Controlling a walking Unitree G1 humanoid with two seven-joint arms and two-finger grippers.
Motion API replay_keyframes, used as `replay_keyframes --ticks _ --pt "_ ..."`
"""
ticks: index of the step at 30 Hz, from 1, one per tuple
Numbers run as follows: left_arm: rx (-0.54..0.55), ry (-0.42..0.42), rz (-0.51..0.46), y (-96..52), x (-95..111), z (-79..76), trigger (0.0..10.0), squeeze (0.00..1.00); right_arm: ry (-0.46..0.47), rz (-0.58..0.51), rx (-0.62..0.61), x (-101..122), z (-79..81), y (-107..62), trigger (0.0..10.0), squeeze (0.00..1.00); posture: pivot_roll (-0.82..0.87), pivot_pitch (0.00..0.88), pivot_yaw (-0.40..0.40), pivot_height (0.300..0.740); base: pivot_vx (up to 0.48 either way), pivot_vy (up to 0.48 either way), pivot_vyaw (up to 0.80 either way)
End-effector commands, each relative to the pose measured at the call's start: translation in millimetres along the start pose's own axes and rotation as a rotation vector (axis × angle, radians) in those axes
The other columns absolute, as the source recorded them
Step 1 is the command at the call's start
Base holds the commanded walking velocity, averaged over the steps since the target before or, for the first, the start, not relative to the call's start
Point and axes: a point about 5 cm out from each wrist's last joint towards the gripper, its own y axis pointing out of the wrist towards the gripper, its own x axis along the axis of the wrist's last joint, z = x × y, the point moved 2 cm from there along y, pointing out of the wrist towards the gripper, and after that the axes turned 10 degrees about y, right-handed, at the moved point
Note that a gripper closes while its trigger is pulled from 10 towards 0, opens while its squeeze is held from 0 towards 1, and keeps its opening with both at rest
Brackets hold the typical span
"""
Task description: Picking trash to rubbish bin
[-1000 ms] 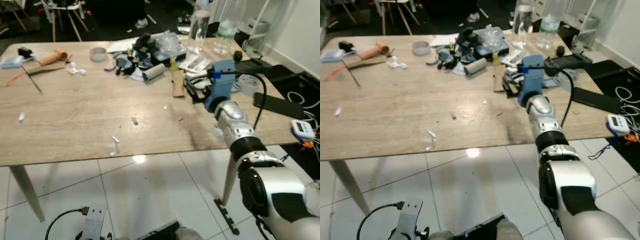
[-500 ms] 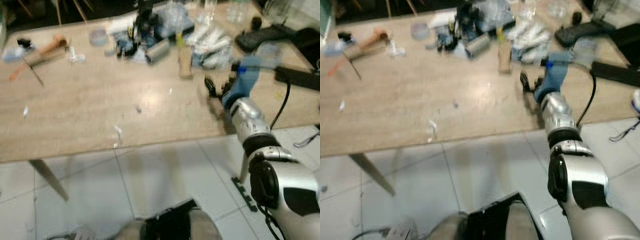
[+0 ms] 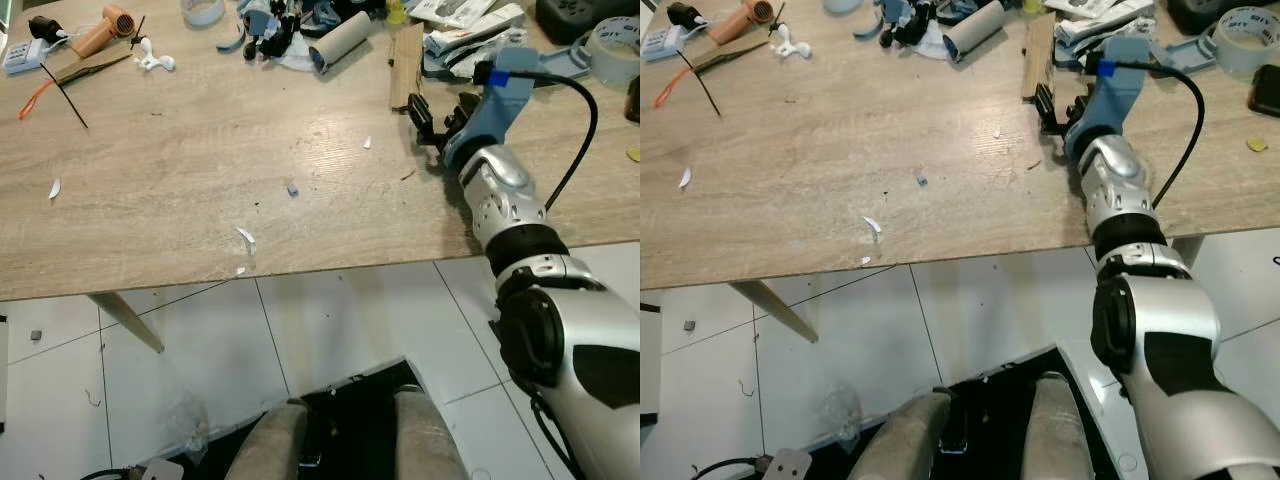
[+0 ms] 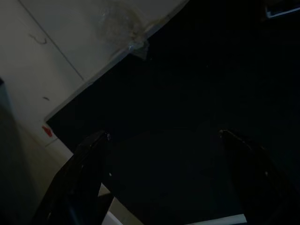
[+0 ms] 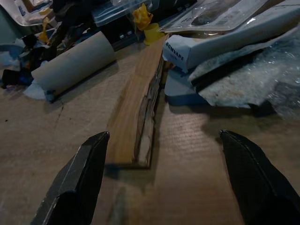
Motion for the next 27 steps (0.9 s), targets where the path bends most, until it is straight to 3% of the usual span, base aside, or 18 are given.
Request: replay_keyframes --ticks 1,10,11,27 --pt "-0.013 0.027 0.049 -8.7 -19 2.1 10.0 0.0 0.027 0.049 -0.006 -7 5.6 2.4 10.0 0.0 0.08 0.396 0.207 0.74 0.0 0.0 0.0" --pt "-0.035 0.042 0.055 -12.4 -25 -3.0 10.0 0.0 0.033 0.07 0.021 11 20.6 13.5 10.0 0.0 0.07 0.401 0.206 0.74 0.0 0.0 0.0" --pt "-0.036 0.042 0.055 -12.7 -25 -3.6 10.0 0.0 0.03 0.081 0.018 13 21.8 14.7 0.0 0.0 0.07 0.404 0.205 0.74 0.0 0.0 0.0" --pt "-0.032 0.029 0.046 -10.1 -21 -4.6 10.0 0.0 0.043 0.201 -0.064 17 21.4 18.9 0.0 0.0 0.05 0.379 0.186 0.74 0.0 0.0 0.0"
